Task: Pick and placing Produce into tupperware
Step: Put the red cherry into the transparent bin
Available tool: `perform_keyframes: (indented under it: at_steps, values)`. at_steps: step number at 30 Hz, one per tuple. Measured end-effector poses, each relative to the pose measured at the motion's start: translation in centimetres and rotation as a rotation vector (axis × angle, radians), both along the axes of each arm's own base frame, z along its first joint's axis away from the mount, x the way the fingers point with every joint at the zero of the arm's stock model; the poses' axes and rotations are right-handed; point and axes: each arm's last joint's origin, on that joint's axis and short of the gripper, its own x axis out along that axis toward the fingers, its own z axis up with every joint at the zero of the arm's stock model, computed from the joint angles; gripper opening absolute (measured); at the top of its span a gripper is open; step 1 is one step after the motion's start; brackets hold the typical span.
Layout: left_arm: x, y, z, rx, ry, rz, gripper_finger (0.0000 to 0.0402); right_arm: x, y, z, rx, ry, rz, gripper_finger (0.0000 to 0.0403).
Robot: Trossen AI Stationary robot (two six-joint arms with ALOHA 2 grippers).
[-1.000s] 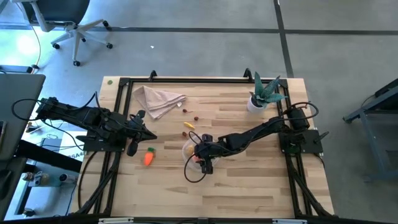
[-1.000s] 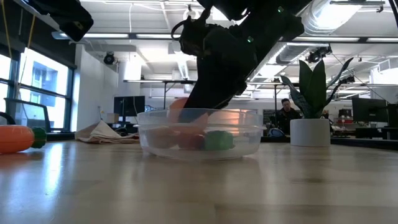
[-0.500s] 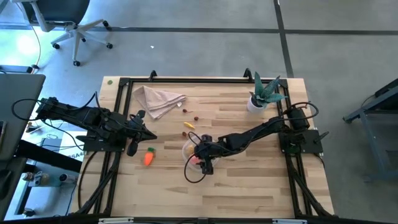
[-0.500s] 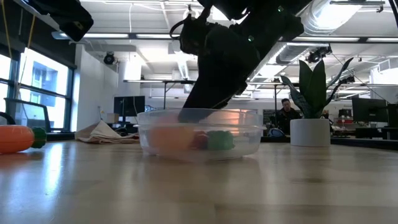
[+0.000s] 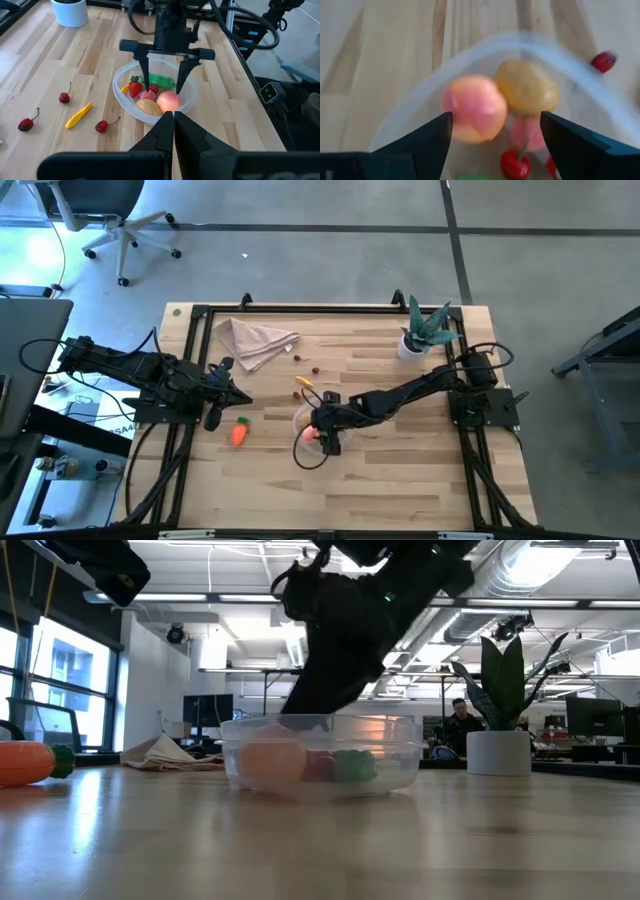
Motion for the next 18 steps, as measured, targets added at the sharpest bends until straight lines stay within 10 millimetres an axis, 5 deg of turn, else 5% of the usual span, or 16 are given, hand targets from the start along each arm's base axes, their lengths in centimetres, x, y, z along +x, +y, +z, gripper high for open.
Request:
perform_keyframes:
  at_steps: [18]
  values:
    - [0.0, 0.0, 0.0, 0.0, -0.001, 0.0, 0.0005, 2.5, -4.9, 5.8, 0.052, 0.022, -0.193, 0.0293]
